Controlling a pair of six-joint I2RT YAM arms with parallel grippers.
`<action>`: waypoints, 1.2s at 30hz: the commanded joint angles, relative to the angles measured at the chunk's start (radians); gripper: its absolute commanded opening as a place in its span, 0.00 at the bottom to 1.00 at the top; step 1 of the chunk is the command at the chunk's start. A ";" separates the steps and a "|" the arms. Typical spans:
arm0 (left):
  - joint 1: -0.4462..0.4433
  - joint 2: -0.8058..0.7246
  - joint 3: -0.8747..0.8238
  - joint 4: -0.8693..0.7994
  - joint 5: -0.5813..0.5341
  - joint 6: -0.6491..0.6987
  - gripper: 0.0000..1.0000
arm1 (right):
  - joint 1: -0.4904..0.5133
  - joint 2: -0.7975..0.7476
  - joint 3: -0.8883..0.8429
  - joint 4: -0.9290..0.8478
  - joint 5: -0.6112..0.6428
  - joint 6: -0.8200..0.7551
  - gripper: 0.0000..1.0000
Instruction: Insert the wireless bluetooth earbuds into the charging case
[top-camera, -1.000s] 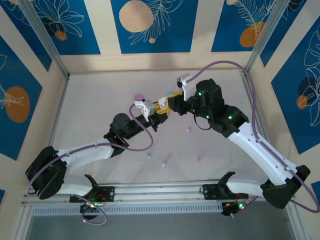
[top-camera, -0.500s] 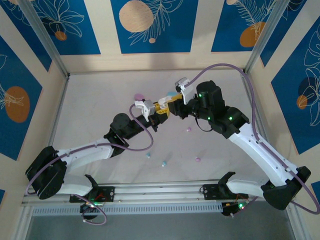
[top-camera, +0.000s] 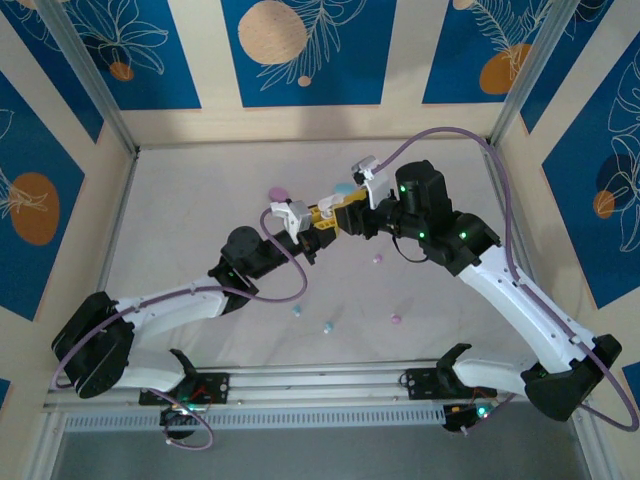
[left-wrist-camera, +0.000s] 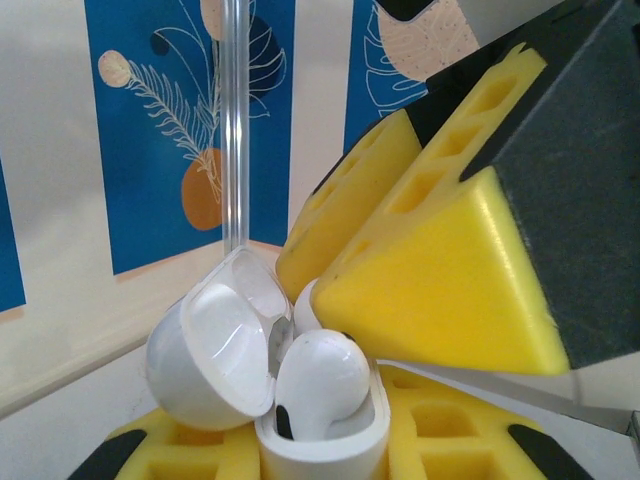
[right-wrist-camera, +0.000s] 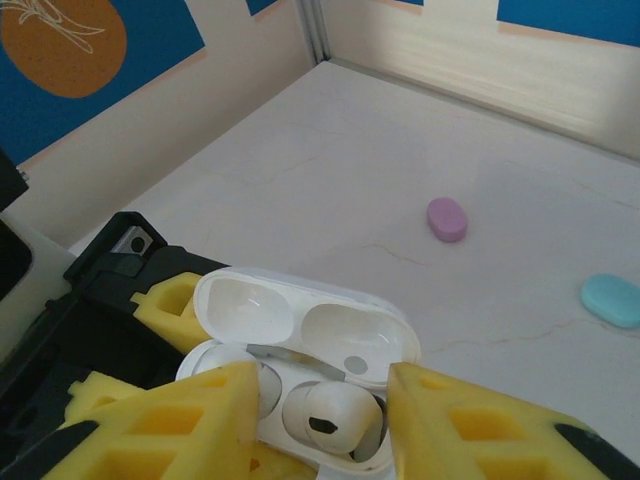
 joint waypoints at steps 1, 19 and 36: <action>-0.013 -0.005 0.051 0.071 0.021 0.006 0.15 | -0.021 -0.018 -0.001 -0.044 -0.039 0.056 0.44; -0.014 0.001 0.056 0.040 0.044 0.020 0.15 | -0.124 -0.048 0.038 0.012 -0.178 0.254 0.61; -0.015 0.007 0.078 -0.021 0.103 0.044 0.15 | -0.255 -0.094 0.012 0.009 -0.195 0.422 0.71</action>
